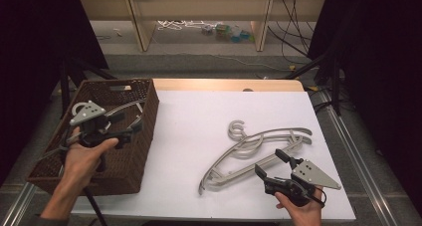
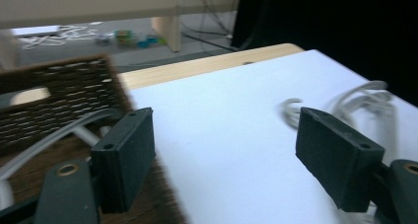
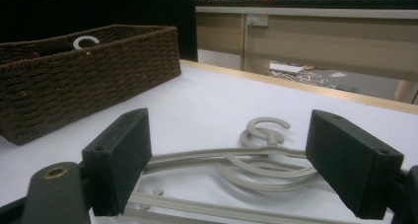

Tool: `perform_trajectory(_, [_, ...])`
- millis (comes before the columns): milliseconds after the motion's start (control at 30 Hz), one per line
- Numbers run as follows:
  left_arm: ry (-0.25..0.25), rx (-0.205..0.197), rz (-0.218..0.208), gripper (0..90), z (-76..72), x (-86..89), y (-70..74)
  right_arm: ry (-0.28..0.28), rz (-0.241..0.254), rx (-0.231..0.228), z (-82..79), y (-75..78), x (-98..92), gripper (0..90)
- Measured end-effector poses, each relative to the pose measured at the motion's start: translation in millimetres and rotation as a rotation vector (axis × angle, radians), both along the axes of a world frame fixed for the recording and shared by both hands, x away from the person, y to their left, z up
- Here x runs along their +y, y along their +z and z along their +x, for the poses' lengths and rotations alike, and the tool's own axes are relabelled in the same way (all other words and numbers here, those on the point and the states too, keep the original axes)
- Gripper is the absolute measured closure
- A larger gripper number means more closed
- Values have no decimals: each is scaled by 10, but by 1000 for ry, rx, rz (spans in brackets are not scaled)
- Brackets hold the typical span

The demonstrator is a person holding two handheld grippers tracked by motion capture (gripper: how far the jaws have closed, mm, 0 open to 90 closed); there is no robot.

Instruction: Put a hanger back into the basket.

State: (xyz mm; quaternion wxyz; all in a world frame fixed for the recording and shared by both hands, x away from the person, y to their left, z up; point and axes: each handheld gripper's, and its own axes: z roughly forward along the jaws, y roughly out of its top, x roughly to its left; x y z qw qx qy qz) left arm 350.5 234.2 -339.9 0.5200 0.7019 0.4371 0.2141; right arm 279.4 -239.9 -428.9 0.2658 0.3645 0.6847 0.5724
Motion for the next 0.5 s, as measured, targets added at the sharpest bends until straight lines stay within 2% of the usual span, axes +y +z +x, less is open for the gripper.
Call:
perform_trajectory(200, [-50, -19, -59, 206, -81, -324, -114, -4, -9, 10, 3, 5, -15, 185])
perform_trajectory(233, [-60, -24, -62, 204, -94, -371, -133, 3, 0, 14, 3, 3, -11, 185])
perform_trajectory(300, [-81, -40, -58, 193, -118, -459, -172, 7, 1, -46, 42, -8, -15, 185])
perform_trajectory(367, [-98, -57, -50, 190, -133, -530, -214, -4, -14, -34, 30, 0, -19, 185])
perform_trajectory(400, [-101, -60, -52, 190, -142, -560, -238, -7, -5, -6, 11, 3, -12, 185])
perform_trajectory(433, [-117, -53, -89, 187, -151, -607, -275, 2, -1, -23, 22, -1, -17, 185])
perform_trajectory(467, [-133, -71, -83, 184, -152, -631, -307, 6, -4, -43, 37, -6, -21, 184])
perform_trajectory(500, [-150, -92, -66, 184, -152, -652, -334, 3, -8, -42, 40, -9, -24, 182])
